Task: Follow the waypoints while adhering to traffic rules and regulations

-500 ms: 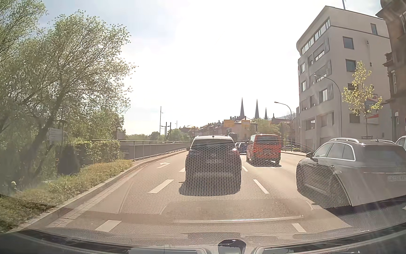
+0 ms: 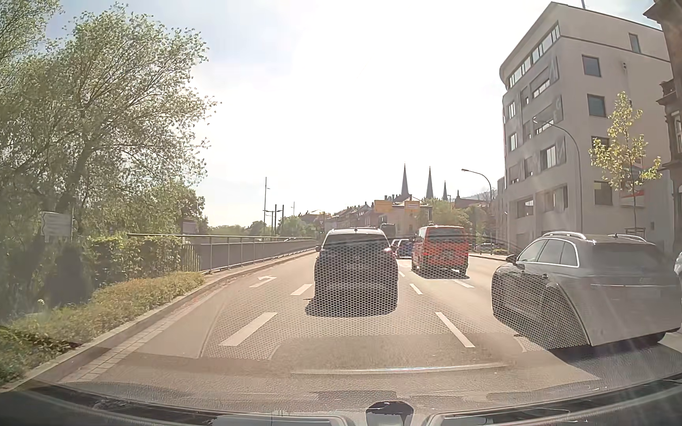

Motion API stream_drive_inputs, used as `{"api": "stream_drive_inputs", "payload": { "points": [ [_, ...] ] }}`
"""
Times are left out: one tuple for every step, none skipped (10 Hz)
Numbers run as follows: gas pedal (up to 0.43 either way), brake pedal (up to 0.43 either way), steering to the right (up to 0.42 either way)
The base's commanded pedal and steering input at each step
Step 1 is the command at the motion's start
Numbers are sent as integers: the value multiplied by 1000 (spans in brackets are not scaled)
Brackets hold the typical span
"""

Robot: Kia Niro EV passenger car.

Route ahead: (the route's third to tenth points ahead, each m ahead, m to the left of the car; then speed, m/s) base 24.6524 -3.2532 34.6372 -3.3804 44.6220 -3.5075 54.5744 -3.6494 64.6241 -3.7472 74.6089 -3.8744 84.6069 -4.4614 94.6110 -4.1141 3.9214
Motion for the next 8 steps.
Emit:
{"api": "stream_drive_inputs", "payload": {
  "points": [
    [260, 0, 13],
    [260, 0, 13],
    [260, 0, 13],
    [260, 0, 13],
    [260, 0, 13],
    [260, 0, 13],
    [260, 0, 13],
    [260, 0, 12]
  ]
}}
